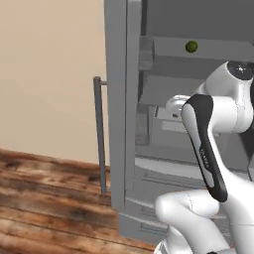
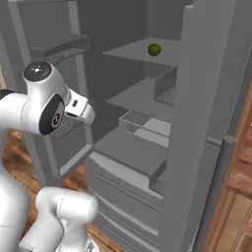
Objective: Grab the limes from the fridge, place them in the blender, close the lid, and turn on the blender to create a marinade.
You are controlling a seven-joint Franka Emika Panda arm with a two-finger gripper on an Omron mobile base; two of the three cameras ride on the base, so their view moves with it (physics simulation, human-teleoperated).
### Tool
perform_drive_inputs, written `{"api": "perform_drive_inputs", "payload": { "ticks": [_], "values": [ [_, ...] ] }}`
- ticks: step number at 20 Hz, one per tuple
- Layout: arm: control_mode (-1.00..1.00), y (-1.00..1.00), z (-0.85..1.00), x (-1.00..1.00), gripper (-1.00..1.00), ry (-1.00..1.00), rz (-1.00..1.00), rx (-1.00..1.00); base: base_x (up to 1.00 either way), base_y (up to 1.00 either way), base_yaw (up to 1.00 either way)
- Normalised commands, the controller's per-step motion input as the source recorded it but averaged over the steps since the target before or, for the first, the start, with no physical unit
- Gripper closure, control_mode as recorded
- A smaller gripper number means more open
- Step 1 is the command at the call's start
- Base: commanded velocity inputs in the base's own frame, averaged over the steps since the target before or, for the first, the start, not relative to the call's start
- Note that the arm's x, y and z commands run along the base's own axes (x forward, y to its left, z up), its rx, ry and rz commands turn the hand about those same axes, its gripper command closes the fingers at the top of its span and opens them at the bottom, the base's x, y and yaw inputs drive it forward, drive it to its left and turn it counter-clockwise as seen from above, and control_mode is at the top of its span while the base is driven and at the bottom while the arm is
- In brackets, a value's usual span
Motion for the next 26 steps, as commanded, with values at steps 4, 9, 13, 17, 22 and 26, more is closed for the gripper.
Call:
{"api": "perform_drive_inputs", "payload": {
  "ticks": [4,9,13,17,22,26],
  "values": [
    [1.0,0.0,0.0,0.0,-1.0,0.0,0.0,0.0,0.24,0.0,-0.54],
    [1.0,0.0,0.0,0.0,-1.0,0.0,0.0,0.0,0.56,0.0,-0.48],
    [1.0,0.0,0.0,0.0,-1.0,0.0,0.0,0.0,0.69,0.0,-0.31],
    [1.0,0.0,0.0,0.0,-1.0,0.0,0.0,0.0,0.56,0.03,-0.15],
    [-1.0,0.36,0.71,0.48,-1.0,-0.06,-0.01,0.0,0.0,0.0,0.0],
    [-1.0,0.43,0.74,0.79,-1.0,-0.17,0.0,0.0,0.0,0.0,0.0]
  ]
}}
